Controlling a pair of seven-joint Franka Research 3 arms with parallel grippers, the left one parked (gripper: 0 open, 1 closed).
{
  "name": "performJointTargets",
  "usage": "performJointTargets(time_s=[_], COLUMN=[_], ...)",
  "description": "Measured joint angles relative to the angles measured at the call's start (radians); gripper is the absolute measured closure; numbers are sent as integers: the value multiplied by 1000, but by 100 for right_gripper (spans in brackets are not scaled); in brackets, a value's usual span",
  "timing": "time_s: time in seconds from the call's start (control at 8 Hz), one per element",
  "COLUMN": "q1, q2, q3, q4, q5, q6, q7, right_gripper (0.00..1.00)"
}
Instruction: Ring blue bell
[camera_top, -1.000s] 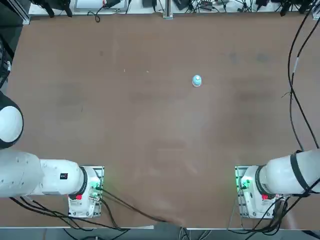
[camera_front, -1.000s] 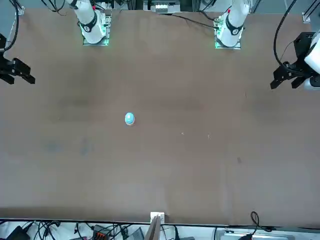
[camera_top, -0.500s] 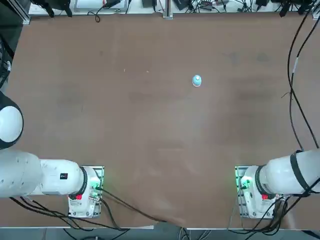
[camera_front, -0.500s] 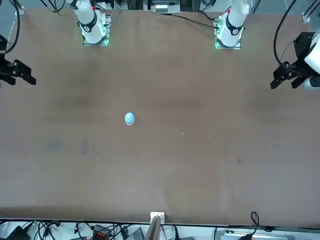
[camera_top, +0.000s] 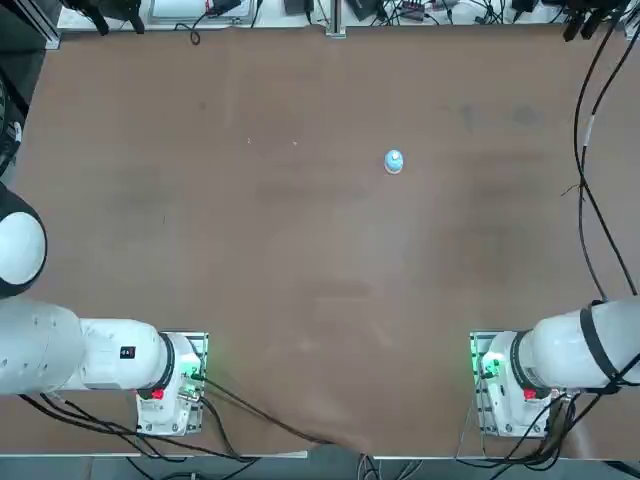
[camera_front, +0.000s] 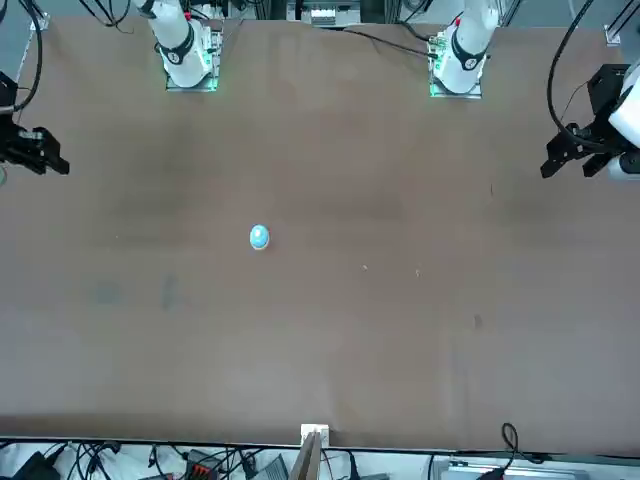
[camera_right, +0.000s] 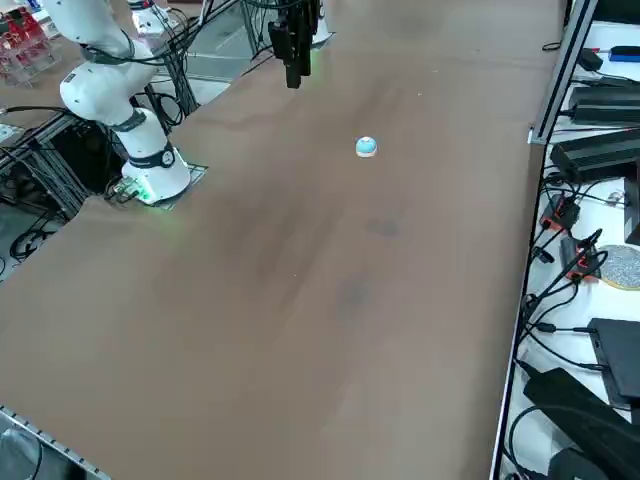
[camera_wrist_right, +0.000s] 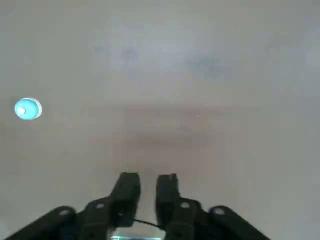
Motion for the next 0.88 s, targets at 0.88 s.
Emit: performJointTargets(time_s=[0.88], q1=[1], q2=[3], q3=[1], q4=[0], q5=[5], q6=[-16], q7=[0], right_gripper=[99])
